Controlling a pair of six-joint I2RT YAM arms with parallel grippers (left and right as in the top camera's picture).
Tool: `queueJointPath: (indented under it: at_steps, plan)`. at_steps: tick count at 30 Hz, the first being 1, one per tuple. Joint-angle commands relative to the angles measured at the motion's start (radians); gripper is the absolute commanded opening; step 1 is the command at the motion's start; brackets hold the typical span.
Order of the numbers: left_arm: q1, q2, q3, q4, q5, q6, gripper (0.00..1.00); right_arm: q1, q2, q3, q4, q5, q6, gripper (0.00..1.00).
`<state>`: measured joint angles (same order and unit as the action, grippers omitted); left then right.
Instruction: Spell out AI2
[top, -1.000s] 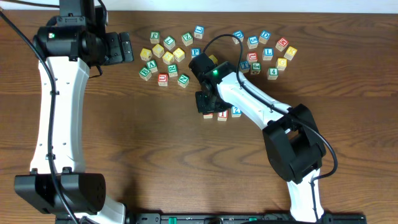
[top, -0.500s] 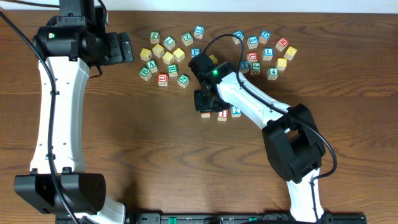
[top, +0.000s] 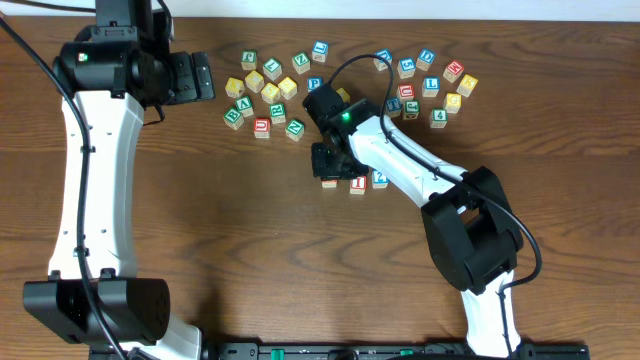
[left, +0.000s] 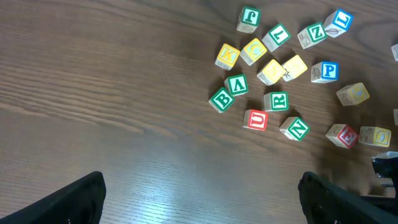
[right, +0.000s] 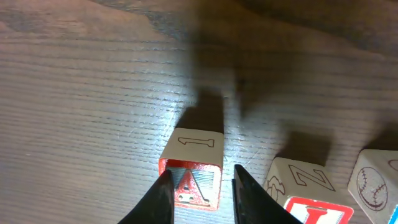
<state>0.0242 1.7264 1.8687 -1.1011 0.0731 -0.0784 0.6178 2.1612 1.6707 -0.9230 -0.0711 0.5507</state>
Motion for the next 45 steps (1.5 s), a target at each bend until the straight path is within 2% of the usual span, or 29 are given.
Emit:
queueJointPath:
  at_steps: [1,7,17,23,26,45]
  plan:
    - [0.002,0.003,0.000,-0.004,-0.002,-0.009,0.98,-0.019,-0.008,0.024,-0.011,0.012,-0.021,0.27]
    - [0.002,0.003,0.000,-0.004,-0.002,-0.008,0.97,-0.061,-0.097,0.032,-0.063,0.012,-0.059,0.29]
    - [0.002,0.003,0.000,-0.004,-0.002,-0.009,0.98,-0.119,-0.108,0.031,-0.218,0.003,-0.106,0.27]
    - [0.002,0.003,0.000,-0.004,-0.002,-0.008,0.98,-0.122,-0.108,0.018,-0.271,0.051,-0.103,0.11]
    - [0.003,0.003,0.000,-0.004,-0.002,-0.009,0.98,-0.122,-0.108,-0.003,-0.266,0.054,-0.102,0.06]
    - [0.002,0.003,0.000,-0.004,-0.002,-0.009,0.98,-0.119,-0.108,-0.192,-0.069,-0.024,-0.084,0.03]
